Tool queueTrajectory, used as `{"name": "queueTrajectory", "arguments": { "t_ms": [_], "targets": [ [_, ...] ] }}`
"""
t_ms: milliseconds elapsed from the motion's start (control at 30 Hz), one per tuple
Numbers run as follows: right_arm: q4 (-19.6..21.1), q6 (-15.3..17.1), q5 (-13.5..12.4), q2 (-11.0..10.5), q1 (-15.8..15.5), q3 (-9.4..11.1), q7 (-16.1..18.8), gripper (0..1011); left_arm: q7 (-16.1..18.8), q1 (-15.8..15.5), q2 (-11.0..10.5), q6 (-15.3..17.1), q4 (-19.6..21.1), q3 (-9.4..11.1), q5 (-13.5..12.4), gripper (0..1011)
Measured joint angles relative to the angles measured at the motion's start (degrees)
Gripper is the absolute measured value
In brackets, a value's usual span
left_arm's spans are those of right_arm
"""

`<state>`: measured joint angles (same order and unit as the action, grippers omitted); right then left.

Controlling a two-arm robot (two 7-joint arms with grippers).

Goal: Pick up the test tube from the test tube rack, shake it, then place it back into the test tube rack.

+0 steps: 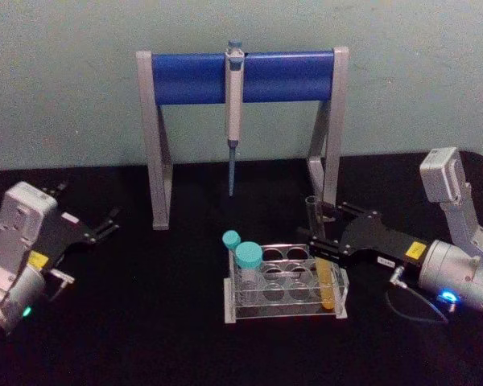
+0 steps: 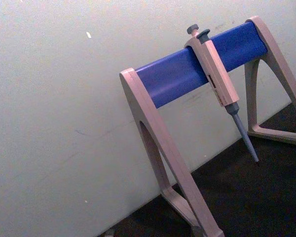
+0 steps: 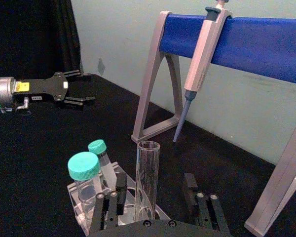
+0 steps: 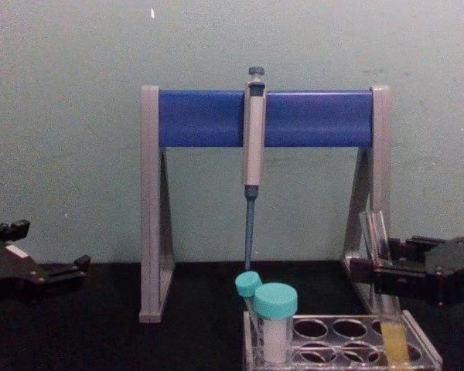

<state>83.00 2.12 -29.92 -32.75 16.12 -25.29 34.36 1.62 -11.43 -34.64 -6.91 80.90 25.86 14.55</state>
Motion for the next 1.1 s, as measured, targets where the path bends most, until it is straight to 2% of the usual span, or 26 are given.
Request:
{"name": "queueTrajectory", "arguments": {
  "t_ms": [300, 333, 400, 433, 500, 567, 1100],
  "targets": [
    [0.0, 0.0, 0.0, 0.0, 0.0, 0.0, 0.0, 475, 0.0, 0.0, 0.0, 0.0, 0.0, 0.0, 0.0, 1002],
    [0.0, 0.0, 0.0, 0.0, 0.0, 0.0, 0.0, 416, 0.0, 0.0, 0.0, 0.0, 0.0, 0.0, 0.0, 1001],
    [0.0, 0.0, 0.0, 0.0, 0.0, 0.0, 0.0, 383, 0.0, 0.0, 0.0, 0.0, 0.0, 0.0, 0.0, 1001],
    [0.0, 0.0, 0.0, 0.0, 0.0, 0.0, 0.0, 312, 0.0, 0.0, 0.0, 0.0, 0.0, 0.0, 0.0, 1001],
    [0.0, 0.0, 0.0, 0.0, 0.0, 0.0, 0.0, 259, 0.0, 0.0, 0.0, 0.0, 0.0, 0.0, 0.0, 1001],
    [0.0, 0.0, 0.0, 0.0, 0.0, 0.0, 0.0, 235, 0.0, 0.0, 0.0, 0.0, 0.0, 0.0, 0.0, 1001],
    [0.0, 0.0, 0.0, 0.0, 0.0, 0.0, 0.0, 235, 0.0, 0.0, 0.0, 0.0, 0.0, 0.0, 0.0, 1001]
  ]
}}
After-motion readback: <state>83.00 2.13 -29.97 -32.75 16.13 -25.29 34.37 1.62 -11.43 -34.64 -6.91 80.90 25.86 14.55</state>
